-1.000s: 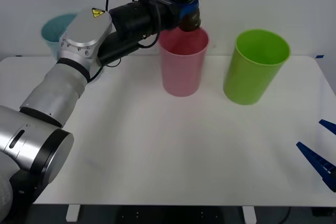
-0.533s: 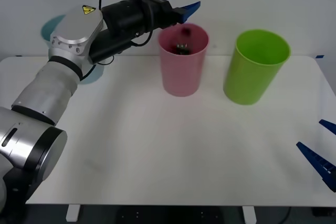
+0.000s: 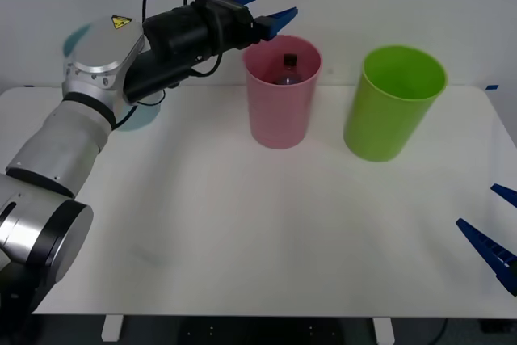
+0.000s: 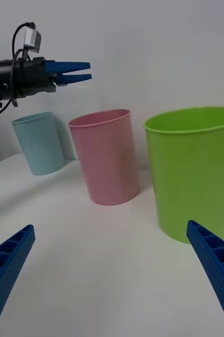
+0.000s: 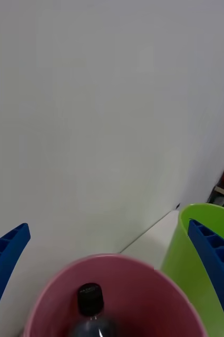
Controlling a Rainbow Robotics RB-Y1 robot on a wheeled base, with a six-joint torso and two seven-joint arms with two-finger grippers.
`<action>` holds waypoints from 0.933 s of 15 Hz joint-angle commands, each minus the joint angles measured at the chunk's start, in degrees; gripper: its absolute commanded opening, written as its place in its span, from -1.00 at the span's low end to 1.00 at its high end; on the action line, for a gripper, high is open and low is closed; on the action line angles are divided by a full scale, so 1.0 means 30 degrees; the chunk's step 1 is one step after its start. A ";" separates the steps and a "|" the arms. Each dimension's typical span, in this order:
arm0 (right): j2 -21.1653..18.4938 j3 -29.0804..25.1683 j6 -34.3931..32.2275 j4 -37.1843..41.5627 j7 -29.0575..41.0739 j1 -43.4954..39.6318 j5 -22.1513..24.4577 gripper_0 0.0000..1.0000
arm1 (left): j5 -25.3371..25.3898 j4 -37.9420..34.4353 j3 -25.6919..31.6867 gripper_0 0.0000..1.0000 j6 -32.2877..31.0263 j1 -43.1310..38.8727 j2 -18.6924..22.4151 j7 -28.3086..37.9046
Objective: Grasp the object on the table and drop it into the matching bin: aluminum can to the light blue bin, PET bottle to the pink bin.
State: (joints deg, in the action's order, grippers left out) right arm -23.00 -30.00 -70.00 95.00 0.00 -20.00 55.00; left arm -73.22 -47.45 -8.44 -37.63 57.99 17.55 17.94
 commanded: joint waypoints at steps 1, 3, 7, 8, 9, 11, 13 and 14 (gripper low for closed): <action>0.0000 0.0000 0.0000 0.0000 0.0000 0.0000 0.0000 1.00 | 0.0938 -0.1586 0.0001 1.00 -0.0173 -0.1313 0.0450 -0.0121; 0.0000 0.0000 0.0000 0.0000 0.0000 0.0000 0.0000 1.00 | 0.1495 -0.2523 0.0001 1.00 -0.0202 -0.2280 0.0831 -0.0209; 0.0000 0.0000 0.0000 0.0000 0.0000 0.0000 0.0000 1.00 | 0.2579 -0.4164 0.0265 1.00 -0.0788 -0.4184 0.2003 -0.0561; 0.0000 0.0000 0.0000 0.0000 0.0000 0.0000 0.0000 1.00 | 0.2608 -0.4252 0.0616 1.00 -0.1257 -0.4507 0.2179 -0.0707; 0.0000 0.0000 0.0000 0.0000 0.0000 0.0000 0.0000 1.00 | 0.2608 -0.4252 0.1056 1.00 -0.1784 -0.4829 0.2354 -0.0854; 0.0000 0.0000 0.0000 0.0000 0.0000 0.0000 0.0000 1.00 | 0.2608 -0.4281 0.2227 1.00 -0.2985 -0.5679 0.2764 -0.1235; 0.0000 0.0000 0.0000 0.0000 0.0000 0.0000 0.0000 1.00 | 0.2608 -0.4779 0.3136 1.00 -0.3659 -0.6645 0.3116 -0.1528; 0.0000 0.0000 0.0000 0.0000 0.0000 0.0000 0.0000 1.00 | 0.2579 -0.5365 0.3604 1.00 -0.3806 -0.7495 0.3350 -0.1645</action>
State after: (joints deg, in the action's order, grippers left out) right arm -23.00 -30.00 -70.00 95.00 0.00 -20.00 55.00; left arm -65.39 -62.35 1.37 -48.66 37.22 27.11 13.28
